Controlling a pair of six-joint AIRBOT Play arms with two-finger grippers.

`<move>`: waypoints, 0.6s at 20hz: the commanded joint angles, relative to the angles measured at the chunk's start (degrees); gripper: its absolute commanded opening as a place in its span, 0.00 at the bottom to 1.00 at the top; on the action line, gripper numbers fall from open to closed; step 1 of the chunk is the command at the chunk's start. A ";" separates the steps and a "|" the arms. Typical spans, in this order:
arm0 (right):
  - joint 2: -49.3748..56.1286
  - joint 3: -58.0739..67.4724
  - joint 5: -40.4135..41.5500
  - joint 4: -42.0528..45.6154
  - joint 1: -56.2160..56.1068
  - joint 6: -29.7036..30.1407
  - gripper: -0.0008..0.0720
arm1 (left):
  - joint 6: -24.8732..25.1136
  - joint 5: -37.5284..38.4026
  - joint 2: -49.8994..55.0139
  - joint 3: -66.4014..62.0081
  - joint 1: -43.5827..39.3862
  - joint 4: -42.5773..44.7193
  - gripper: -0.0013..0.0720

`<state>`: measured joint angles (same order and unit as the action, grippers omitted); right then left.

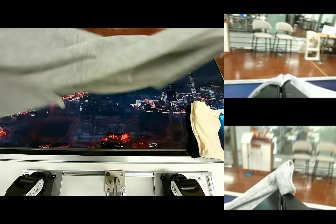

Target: Fold the shirts.

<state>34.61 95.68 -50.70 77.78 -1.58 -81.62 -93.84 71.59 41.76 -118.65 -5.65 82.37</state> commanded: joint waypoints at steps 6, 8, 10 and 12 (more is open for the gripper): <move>4.31 1.03 -21.77 17.88 -0.02 -7.74 0.10 | -2.47 12.98 -3.10 12.20 0.04 12.22 0.06; 11.13 0.96 -26.62 18.84 -0.02 -7.72 0.10 | -2.47 13.03 -1.57 17.81 0.02 13.22 0.06; 19.41 0.28 -30.32 19.15 -0.02 -7.85 0.10 | -2.47 13.05 1.14 24.33 0.04 13.22 0.06; 28.13 -2.45 -29.68 18.64 -0.02 -8.76 0.10 | -2.49 12.74 5.11 32.28 0.04 13.20 0.06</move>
<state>52.40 95.31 -76.34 95.22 -1.65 -89.36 -96.27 83.79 43.07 -95.55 -5.67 94.35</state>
